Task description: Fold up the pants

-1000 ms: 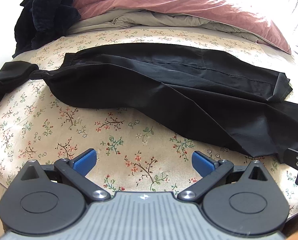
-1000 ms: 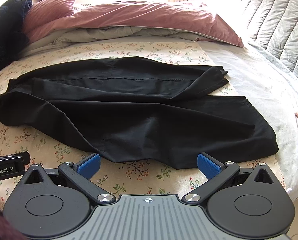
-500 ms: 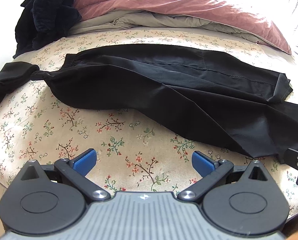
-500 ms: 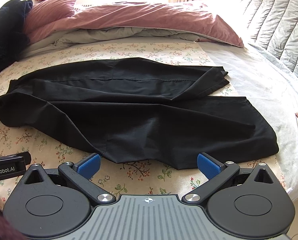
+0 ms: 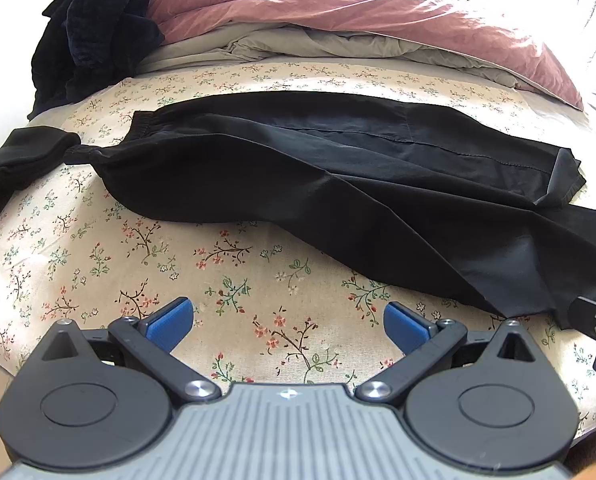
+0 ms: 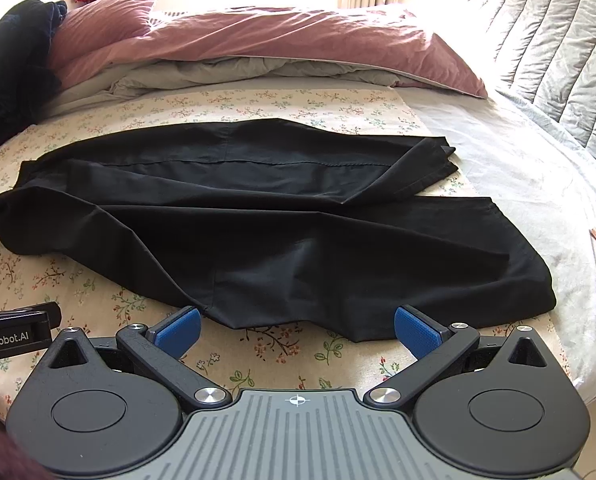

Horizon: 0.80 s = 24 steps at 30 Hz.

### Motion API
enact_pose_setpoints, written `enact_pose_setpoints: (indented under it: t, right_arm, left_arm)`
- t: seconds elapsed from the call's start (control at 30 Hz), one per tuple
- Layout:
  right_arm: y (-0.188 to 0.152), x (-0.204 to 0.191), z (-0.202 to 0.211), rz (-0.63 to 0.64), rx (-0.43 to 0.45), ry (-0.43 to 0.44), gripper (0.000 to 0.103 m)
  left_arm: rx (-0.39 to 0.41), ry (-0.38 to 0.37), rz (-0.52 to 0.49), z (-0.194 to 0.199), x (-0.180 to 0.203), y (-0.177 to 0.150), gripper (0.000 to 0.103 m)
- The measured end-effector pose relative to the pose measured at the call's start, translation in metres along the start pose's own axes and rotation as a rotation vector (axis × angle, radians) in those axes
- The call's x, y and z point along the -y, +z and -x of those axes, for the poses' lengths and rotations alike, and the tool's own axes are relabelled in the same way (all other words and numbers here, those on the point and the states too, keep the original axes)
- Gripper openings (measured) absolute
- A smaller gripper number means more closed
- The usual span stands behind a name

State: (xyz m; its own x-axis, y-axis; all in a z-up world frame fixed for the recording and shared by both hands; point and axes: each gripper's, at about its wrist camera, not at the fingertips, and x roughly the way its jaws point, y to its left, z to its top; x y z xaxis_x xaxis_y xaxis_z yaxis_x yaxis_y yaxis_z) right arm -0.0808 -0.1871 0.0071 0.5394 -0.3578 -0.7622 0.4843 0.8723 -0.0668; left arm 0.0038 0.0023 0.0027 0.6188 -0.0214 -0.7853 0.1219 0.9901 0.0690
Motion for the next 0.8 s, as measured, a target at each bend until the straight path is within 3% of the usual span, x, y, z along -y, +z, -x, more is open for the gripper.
enact_pose_setpoints:
  t: [0.8]
  right_arm:
    - [-0.0019, -0.0018, -0.0004, 0.010, 0.003, -0.004, 0.103]
  left_arm:
    - [0.002, 0.018, -0.002, -0.0004, -0.0007, -0.0004, 0.103]
